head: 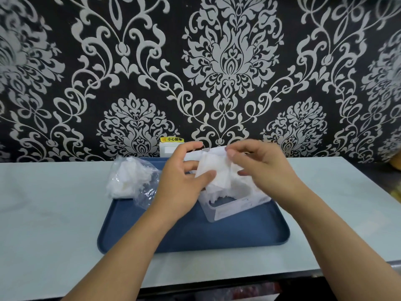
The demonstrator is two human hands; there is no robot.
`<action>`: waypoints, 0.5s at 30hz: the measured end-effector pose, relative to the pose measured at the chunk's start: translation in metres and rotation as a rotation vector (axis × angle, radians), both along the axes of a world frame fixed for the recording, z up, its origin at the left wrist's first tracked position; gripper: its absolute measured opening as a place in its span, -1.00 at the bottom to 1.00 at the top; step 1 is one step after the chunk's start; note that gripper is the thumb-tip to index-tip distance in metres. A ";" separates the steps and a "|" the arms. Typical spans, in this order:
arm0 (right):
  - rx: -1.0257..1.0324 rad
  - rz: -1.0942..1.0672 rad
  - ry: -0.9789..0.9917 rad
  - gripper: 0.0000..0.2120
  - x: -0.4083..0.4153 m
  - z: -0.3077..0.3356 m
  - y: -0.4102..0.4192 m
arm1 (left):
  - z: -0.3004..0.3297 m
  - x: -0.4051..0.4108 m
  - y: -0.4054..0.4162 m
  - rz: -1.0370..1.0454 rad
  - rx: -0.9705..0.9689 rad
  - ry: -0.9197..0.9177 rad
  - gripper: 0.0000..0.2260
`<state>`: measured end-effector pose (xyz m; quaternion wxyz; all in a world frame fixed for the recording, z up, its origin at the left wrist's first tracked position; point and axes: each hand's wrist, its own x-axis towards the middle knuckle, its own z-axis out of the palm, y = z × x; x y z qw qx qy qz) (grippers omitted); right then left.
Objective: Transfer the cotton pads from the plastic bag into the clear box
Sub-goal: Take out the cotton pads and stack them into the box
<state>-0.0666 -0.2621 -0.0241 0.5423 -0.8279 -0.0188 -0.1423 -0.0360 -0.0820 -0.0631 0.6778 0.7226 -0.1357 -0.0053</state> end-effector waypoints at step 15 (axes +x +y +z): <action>0.035 0.074 -0.224 -0.83 0.009 -0.010 0.006 | 0.009 -0.004 0.007 -0.278 -0.217 0.167 -0.46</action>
